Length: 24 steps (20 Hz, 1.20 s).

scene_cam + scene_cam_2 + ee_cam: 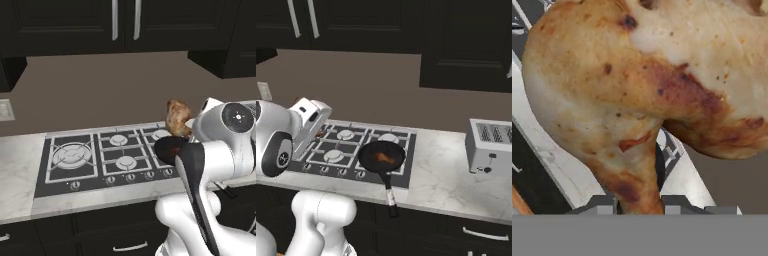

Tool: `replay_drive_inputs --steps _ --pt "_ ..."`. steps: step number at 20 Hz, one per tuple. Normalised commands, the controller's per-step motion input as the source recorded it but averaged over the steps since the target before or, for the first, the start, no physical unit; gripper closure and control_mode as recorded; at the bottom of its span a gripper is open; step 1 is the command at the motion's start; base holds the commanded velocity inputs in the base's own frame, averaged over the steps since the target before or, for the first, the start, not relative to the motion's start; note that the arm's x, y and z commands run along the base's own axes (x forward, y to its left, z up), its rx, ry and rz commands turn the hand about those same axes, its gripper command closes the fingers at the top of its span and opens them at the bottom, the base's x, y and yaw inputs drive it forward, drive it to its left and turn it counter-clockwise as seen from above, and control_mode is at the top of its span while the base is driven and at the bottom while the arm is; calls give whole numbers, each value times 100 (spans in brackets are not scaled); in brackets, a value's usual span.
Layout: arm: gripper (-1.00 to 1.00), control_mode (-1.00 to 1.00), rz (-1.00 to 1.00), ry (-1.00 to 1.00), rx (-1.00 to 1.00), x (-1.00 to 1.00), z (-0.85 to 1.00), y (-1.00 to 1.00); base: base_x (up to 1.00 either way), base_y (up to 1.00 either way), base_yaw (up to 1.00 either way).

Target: Take the chicken drumsticks from the pan and place one on each plate on the dining counter.

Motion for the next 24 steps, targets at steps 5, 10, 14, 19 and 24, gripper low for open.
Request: replay_drive_inputs --steps 5,10,14,19,24 --pt "100 100 0 0 0 0 0 0 -70 16 25" --pt "100 100 0 0 0 0 0 0 -54 15 36" --pt "100 100 0 0 0 0 0 0 -20 8 53" --pt "100 100 0 0 0 0 0 0 -4 7 65" --pt "100 100 0 0 0 0 0 0 -2 1 69"
